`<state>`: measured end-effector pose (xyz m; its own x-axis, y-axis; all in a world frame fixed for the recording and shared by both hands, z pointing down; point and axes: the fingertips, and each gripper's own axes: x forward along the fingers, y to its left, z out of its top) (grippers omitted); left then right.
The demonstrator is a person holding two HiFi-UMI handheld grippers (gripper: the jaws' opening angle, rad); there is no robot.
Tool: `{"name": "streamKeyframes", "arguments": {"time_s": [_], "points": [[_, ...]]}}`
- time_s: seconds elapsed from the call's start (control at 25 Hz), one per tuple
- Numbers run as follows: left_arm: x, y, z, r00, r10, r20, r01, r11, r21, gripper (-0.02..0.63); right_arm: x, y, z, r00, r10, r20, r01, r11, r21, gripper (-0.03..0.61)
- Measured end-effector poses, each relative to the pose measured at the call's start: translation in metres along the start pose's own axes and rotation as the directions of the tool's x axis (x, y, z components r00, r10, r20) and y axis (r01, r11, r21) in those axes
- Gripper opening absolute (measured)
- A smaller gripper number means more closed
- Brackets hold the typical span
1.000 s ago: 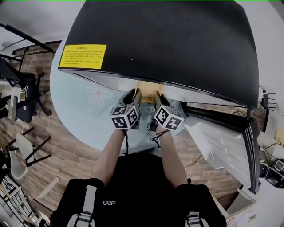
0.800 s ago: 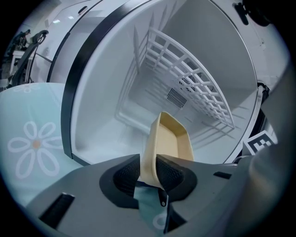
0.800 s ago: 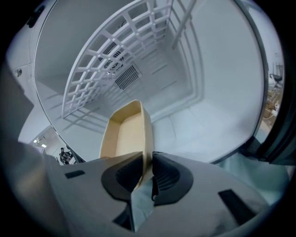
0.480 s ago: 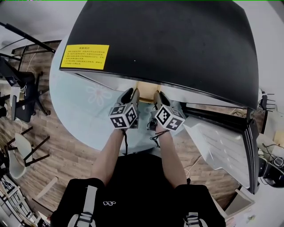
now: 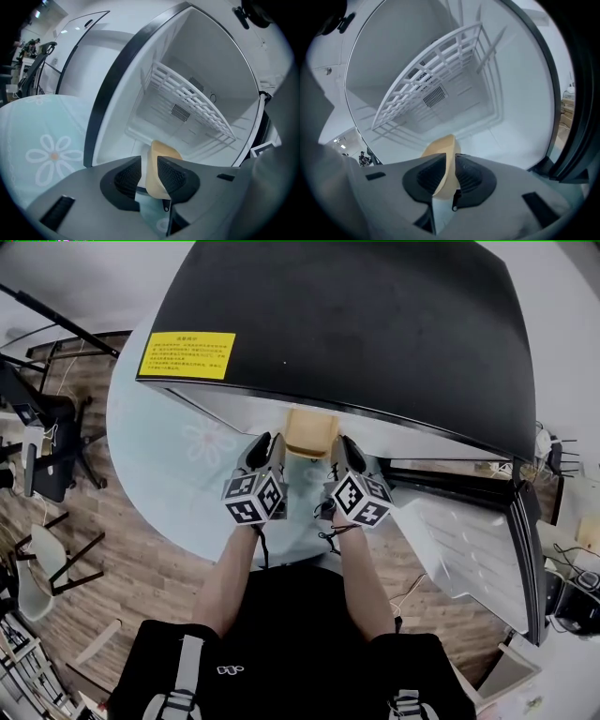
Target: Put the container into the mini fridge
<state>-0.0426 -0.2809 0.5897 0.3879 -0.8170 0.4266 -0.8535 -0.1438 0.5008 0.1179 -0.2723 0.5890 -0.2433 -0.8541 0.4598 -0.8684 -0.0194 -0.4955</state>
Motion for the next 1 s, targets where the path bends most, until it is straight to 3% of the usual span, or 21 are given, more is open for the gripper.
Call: {"name": "streamKeyframes", "arguments": {"time_s": [0.08, 0.24, 0.68, 1.0], "points": [[-0.009, -0.001, 0.006, 1.0, 0.001, 0.024, -0.001, 1.0, -0.005, 0.119, -0.006, 0.002, 0.004, 1.0, 0.013, 0.015, -0.012, 1.0, -0.005, 0.067], [-0.027, -0.01, 0.013, 0.998, -0.012, 0.058, 0.013, 1.0, -0.012, 0.011, -0.021, 0.008, 0.011, 0.998, 0.034, 0.047, -0.033, 0.999, -0.032, 0.023], [-0.072, -0.053, 0.024, 0.987, -0.096, 0.132, 0.091, 0.995, 0.044, 0.009, -0.071, 0.052, 0.026, 0.98, 0.174, 0.1, -0.155, 0.972, -0.18, 0.006], [-0.104, -0.087, 0.031, 0.97, -0.153, 0.191, 0.128, 0.982, 0.141, 0.009, -0.11, 0.076, 0.031, 0.967, 0.223, 0.123, -0.173, 0.93, -0.324, 0.006]]}}
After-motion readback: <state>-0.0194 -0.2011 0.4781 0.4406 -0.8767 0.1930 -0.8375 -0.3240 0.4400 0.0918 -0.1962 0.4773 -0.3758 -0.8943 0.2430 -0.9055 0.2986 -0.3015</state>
